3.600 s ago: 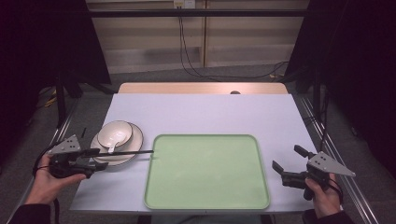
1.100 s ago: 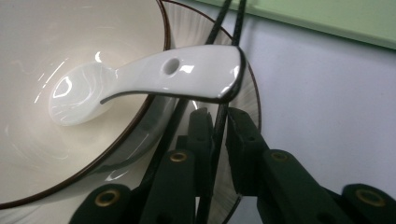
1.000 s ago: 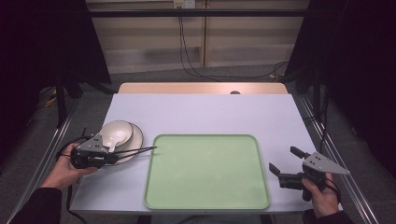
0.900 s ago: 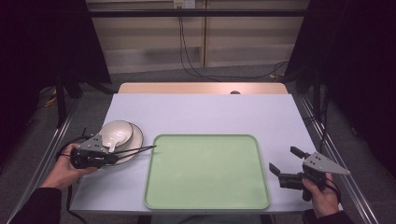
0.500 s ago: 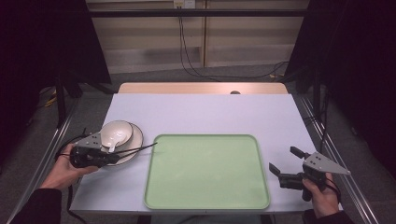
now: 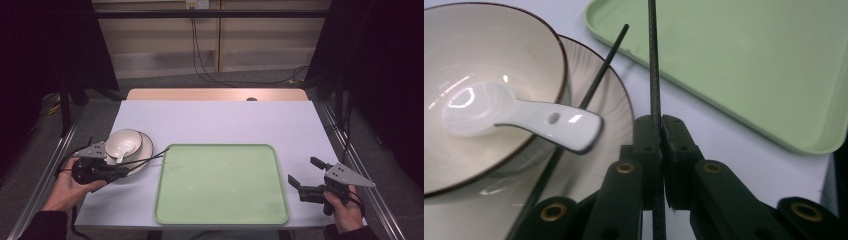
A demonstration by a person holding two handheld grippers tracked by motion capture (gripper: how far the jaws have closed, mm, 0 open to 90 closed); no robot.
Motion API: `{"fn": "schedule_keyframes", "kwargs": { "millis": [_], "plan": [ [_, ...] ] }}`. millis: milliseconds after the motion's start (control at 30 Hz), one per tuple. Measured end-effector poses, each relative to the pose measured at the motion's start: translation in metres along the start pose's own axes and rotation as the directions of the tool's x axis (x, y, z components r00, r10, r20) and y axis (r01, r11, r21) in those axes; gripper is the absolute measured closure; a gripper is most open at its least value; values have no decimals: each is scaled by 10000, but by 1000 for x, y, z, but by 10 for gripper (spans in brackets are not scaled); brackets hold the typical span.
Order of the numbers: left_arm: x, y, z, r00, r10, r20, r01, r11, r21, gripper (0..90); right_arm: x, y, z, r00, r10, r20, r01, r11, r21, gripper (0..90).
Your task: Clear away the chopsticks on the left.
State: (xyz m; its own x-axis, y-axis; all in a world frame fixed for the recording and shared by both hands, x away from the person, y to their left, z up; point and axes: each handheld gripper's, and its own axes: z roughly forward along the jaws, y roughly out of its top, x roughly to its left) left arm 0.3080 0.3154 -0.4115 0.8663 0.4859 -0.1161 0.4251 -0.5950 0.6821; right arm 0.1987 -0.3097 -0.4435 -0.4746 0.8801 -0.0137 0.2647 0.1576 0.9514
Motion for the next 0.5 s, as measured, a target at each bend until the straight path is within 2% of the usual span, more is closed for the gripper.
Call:
{"fn": "schedule_keyframes", "kwargs": {
  "millis": [67,100,133,267,367,433,500],
  "plan": [
    [-3,0,-1,9999,-125,45,125,9999,5,861,0,0,0,10000,-14,-31,14,10000,31,21],
    [-9,1,-4,9991,-378,-194,372,9989,-280,860,0,0,0,10000,-13,-38,13,10000,20,21],
    [-12,2,-6,9980,-578,-255,567,9975,-422,860,0,0,0,10000,-3,-25,3,10000,20,21],
    [-22,3,-7,9935,-1072,-393,1049,9928,-578,860,0,1,-1,10000,-41,-9,41,10000,-54,21],
    [-31,2,-5,9903,-1315,-450,1270,9877,-911,860,0,1,-1,10000,-41,17,41,10000,-74,21],
    [-41,1,-4,9870,-1565,-377,1517,9825,-1084,860,1,1,-1,10000,-13,1,13,10000,-73,21],
    [-48,0,-3,9820,-1821,-508,1749,9770,-1222,860,1,1,-1,10000,-28,-35,28,10000,-61,21]
  ]
}}
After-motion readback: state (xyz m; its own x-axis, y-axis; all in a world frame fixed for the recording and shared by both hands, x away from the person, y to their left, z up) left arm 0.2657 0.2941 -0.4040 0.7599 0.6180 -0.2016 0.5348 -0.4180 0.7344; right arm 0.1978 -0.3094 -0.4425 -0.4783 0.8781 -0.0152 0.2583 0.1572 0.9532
